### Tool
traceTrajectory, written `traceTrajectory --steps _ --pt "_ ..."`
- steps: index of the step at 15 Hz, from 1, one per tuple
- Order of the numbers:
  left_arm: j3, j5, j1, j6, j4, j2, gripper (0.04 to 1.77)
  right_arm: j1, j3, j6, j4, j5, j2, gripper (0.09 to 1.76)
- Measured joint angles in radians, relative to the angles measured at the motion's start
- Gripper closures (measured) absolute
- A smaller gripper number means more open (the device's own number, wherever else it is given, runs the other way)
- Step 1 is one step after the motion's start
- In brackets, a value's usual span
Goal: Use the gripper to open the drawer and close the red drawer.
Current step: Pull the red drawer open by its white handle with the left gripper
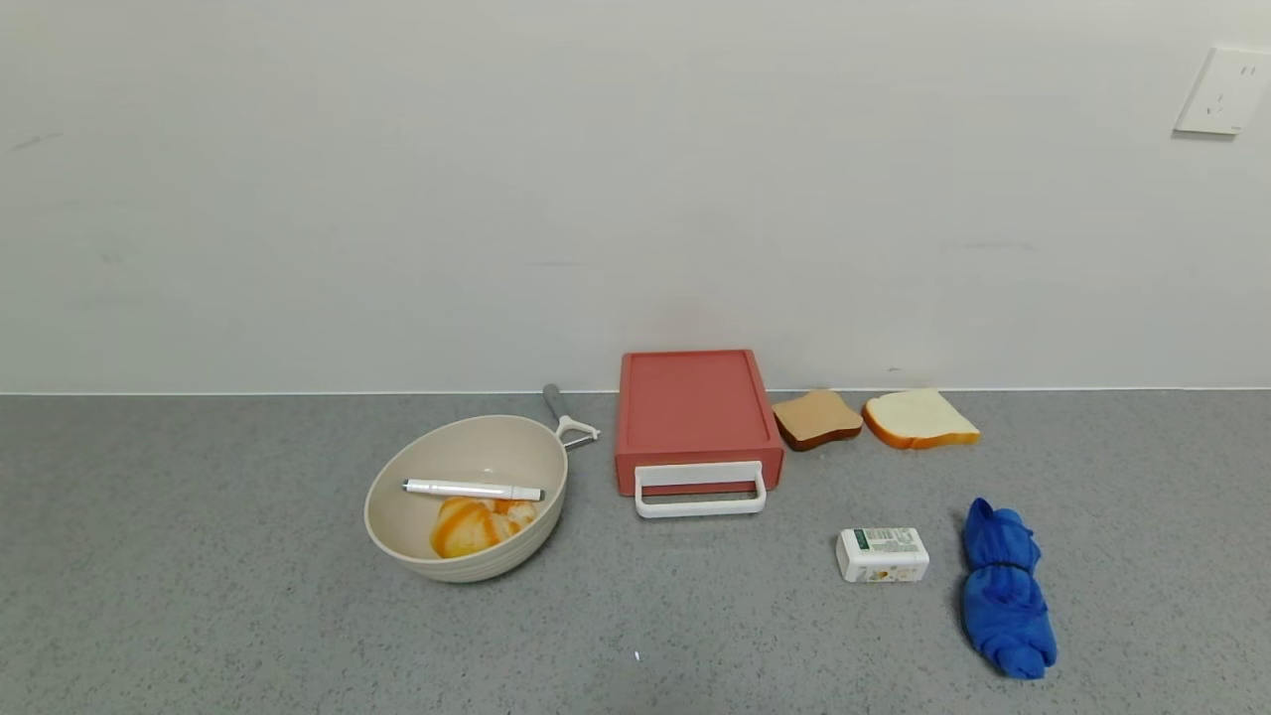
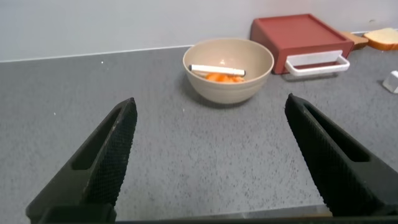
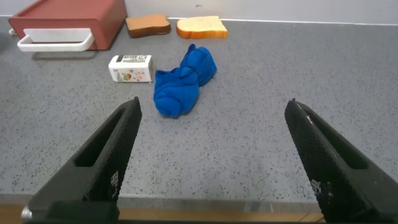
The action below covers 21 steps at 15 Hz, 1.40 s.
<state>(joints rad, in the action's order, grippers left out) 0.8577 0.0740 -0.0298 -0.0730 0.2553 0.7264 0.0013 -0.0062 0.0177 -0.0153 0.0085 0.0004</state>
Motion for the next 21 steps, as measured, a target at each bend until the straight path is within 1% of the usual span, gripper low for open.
traceTrajectory --steps 8,9,10,13,17,21 --pt "0.000 0.000 0.000 0.000 0.000 0.000 0.09 0.000 0.000 0.000 0.000 0.000 0.000 0.15" --pt "0.030 0.008 -0.004 -0.010 0.019 0.030 0.09 0.000 0.000 0.000 0.000 0.000 0.000 0.15" --pt "0.096 0.022 -0.017 -0.032 0.055 0.098 0.09 0.000 0.000 0.000 0.000 0.000 0.000 0.15" --pt "0.230 0.033 -0.083 -0.070 0.116 0.276 0.09 0.000 0.000 0.000 0.000 0.000 0.000 0.15" --pt "0.371 0.025 -0.190 -0.077 0.130 0.507 0.09 0.000 0.000 0.000 0.000 0.000 0.000 0.15" --pt "0.498 -0.014 -0.303 -0.059 0.129 0.718 0.09 0.000 0.000 0.001 0.000 0.000 0.000 0.15"
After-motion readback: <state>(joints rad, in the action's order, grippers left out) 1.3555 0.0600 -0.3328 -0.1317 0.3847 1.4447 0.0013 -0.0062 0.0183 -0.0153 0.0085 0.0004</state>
